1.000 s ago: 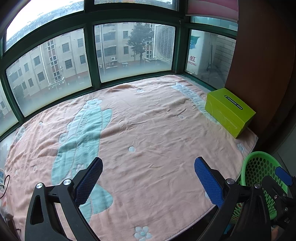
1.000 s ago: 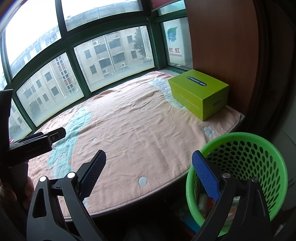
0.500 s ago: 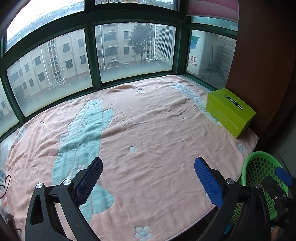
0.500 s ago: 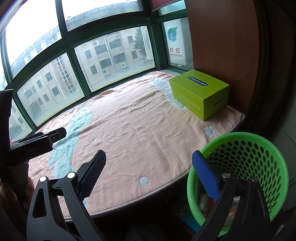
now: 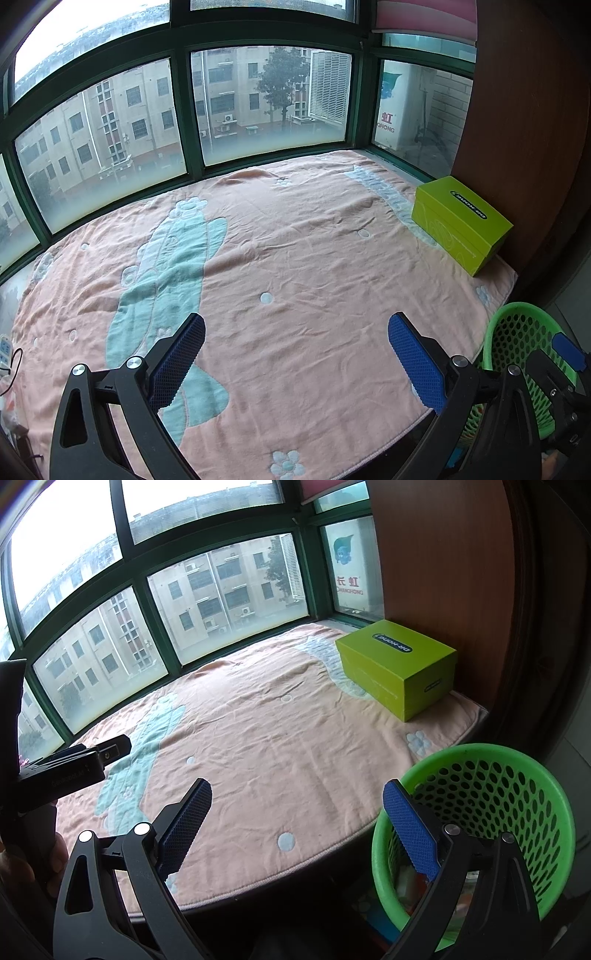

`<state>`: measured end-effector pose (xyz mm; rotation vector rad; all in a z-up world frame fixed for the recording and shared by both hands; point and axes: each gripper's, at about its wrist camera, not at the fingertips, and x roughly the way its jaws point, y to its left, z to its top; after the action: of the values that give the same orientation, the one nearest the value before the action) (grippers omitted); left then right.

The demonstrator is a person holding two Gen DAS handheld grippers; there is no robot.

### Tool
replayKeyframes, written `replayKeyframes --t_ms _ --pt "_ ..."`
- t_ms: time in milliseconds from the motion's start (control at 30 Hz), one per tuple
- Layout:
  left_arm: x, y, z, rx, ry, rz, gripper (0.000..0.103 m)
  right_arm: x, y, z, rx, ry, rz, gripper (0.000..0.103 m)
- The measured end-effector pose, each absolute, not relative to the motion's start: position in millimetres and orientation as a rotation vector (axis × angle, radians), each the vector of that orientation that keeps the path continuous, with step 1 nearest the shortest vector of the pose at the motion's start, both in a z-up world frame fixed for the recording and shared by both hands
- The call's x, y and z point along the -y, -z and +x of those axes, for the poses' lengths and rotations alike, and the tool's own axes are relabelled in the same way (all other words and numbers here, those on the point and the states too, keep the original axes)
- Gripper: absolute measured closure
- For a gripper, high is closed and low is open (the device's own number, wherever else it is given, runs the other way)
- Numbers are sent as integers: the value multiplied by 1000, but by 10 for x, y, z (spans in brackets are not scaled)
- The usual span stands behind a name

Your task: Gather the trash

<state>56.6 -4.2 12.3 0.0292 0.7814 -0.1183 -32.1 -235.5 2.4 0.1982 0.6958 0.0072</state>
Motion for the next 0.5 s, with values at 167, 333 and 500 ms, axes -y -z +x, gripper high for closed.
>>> replayKeyframes --t_ms 167,333,500 --pt "54 -132 553 -773 113 33 7 2360 -30 -329 -695 -10 199 10" --pt "64 -148 534 -763 111 38 7 2367 -26 -332 -694 -6 200 10" --pt "67 -149 537 -769 121 36 7 2362 -30 -334 -693 -6 200 10"
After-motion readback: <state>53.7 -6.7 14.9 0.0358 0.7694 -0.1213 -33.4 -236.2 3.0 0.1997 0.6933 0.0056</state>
